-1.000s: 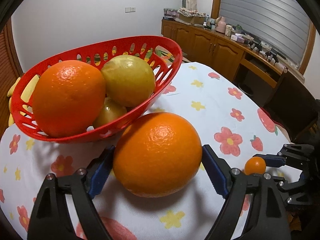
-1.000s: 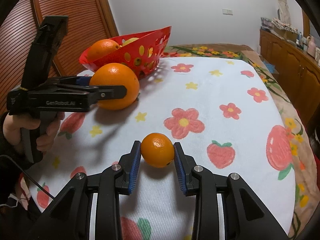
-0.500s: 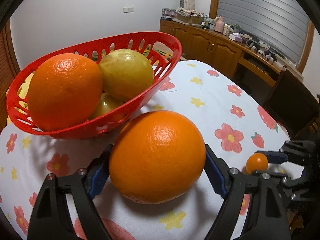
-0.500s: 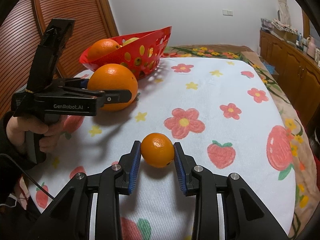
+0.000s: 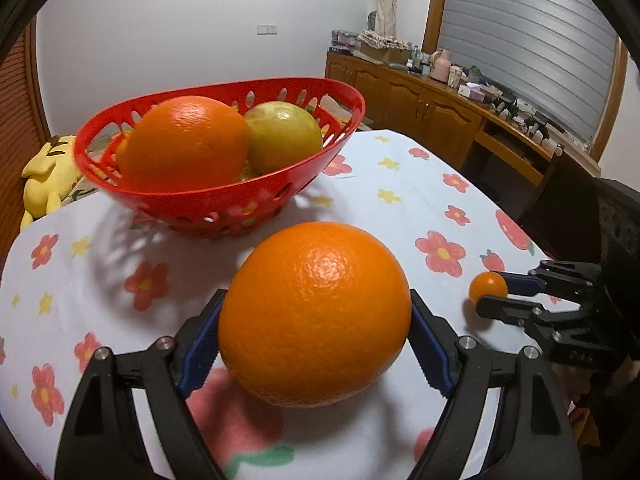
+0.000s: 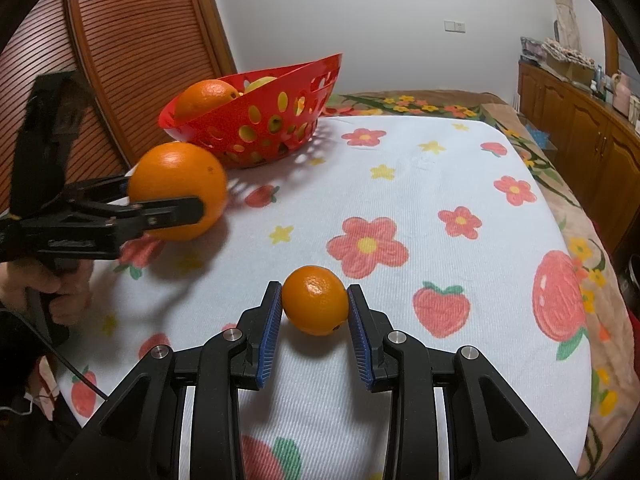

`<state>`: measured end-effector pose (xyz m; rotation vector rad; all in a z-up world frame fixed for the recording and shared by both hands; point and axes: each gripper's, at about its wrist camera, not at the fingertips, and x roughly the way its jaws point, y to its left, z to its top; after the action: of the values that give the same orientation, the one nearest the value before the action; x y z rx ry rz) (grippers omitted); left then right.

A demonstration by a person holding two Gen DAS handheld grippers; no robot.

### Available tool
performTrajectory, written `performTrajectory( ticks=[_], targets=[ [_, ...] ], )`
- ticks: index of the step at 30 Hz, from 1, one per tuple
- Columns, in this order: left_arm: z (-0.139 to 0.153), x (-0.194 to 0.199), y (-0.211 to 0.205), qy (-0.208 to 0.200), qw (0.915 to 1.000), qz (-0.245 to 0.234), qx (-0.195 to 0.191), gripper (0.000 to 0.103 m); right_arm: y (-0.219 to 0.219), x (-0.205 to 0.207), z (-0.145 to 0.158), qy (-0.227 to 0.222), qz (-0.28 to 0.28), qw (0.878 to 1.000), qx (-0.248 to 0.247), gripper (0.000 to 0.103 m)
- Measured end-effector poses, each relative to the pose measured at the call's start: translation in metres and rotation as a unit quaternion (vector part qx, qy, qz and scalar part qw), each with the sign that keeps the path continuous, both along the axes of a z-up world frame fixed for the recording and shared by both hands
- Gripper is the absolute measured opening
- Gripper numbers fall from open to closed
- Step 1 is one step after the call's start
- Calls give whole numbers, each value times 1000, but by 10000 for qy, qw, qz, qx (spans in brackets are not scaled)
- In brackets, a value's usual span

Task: Organize fruits
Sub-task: 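Lift both held fruits and carry them over the red basket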

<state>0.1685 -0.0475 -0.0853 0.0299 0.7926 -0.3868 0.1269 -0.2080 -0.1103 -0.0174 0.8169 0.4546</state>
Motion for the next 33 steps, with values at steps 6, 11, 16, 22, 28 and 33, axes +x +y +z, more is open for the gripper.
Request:
performTrajectory(
  ticks=[6, 11, 16, 22, 28, 33],
  targets=[
    [11, -12, 11, -159, 9998, 101, -69, 83, 0, 0, 0, 0, -3, 10000, -1, 32],
    [25, -17, 21, -349, 9991, 217, -138, 83, -2, 2, 4, -5, -12, 10000, 25, 32],
    [46, -20, 29, -578, 9977, 289, -197, 83, -3, 6, 26, -216, 6, 9998, 33, 32],
    [72, -21, 35, -868, 9954, 301, -269, 83, 3, 19, 63, -588, 72, 9982, -90, 32],
    [94, -13, 41, -1126, 9928, 328, -247, 83, 24, 39, 91, -855, 272, 9959, -151, 32],
    [106, -1, 48, -1252, 9913, 364, -181, 83, 48, 63, 106, -974, 485, 9939, -155, 32]
  ],
)
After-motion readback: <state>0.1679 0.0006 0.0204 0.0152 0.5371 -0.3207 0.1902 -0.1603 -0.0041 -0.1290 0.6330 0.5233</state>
